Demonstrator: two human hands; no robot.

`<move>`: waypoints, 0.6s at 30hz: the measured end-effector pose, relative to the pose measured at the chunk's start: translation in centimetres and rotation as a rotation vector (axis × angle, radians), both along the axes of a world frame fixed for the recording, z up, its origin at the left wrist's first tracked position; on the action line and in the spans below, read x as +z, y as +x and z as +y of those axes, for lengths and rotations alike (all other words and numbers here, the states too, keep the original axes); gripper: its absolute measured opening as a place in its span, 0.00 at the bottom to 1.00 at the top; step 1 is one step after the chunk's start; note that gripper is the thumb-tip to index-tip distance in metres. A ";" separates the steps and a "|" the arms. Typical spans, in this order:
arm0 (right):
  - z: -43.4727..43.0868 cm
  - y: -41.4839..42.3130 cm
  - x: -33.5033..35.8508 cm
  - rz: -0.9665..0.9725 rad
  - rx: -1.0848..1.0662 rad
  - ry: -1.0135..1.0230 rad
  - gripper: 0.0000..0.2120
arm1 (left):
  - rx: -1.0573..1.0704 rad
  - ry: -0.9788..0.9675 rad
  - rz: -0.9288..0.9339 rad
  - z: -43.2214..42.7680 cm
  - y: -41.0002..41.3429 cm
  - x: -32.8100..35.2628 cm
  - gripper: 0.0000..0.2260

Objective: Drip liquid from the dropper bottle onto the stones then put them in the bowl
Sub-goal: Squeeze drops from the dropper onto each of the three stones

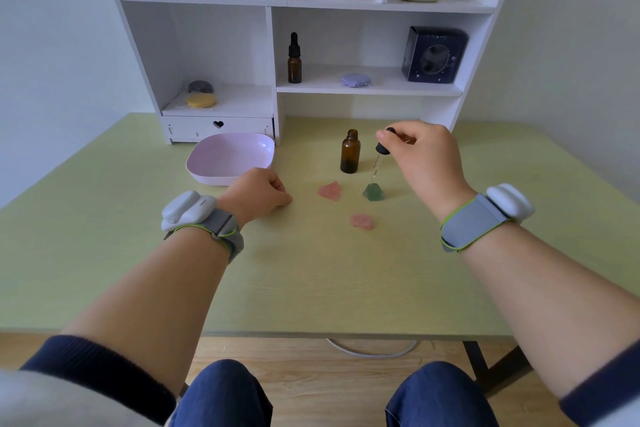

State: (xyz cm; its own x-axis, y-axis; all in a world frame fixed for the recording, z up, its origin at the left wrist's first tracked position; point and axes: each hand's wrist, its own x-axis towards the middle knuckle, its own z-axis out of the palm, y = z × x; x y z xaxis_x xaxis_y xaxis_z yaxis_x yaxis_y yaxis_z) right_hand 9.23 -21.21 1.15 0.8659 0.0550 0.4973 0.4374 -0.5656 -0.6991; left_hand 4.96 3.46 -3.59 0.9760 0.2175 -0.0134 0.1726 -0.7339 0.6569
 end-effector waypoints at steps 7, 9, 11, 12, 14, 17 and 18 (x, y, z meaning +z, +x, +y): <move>0.2 -0.1 0.2 0.004 0.010 0.013 0.09 | 0.007 -0.009 0.001 0.1 0.1 -0.2 0.04; 0.6 -0.3 0.2 0.006 0.024 0.021 0.09 | 0.008 -0.008 0.002 0.2 0.1 -0.3 0.04; 1.2 -0.4 0.1 0.008 0.039 0.016 0.09 | 0.009 -0.007 0.000 0.2 0.1 -0.3 0.04; 1.5 -0.5 0.0 0.011 0.046 0.014 0.10 | 0.009 -0.007 -0.001 0.2 0.2 -0.3 0.04; 2.1 -0.6 0.0 0.017 0.054 0.016 0.09 | 0.009 -0.004 -0.002 0.2 0.2 -0.4 0.04; 3.1 -0.6 -0.2 0.021 0.057 0.014 0.10 | 0.007 -0.002 -0.003 0.3 0.2 -0.4 0.04; 3.4 -0.6 -0.2 0.024 0.056 0.012 0.10 | 0.006 -0.003 -0.004 0.3 0.2 -0.4 0.04</move>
State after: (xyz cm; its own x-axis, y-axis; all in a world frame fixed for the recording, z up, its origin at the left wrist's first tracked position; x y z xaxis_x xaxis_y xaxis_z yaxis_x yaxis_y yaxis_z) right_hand 8.60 -17.86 0.91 0.8734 0.0984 0.4769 0.4511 -0.5323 -0.7163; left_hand 5.14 3.77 -4.00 0.9747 0.2232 -0.0106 0.1746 -0.7309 0.6598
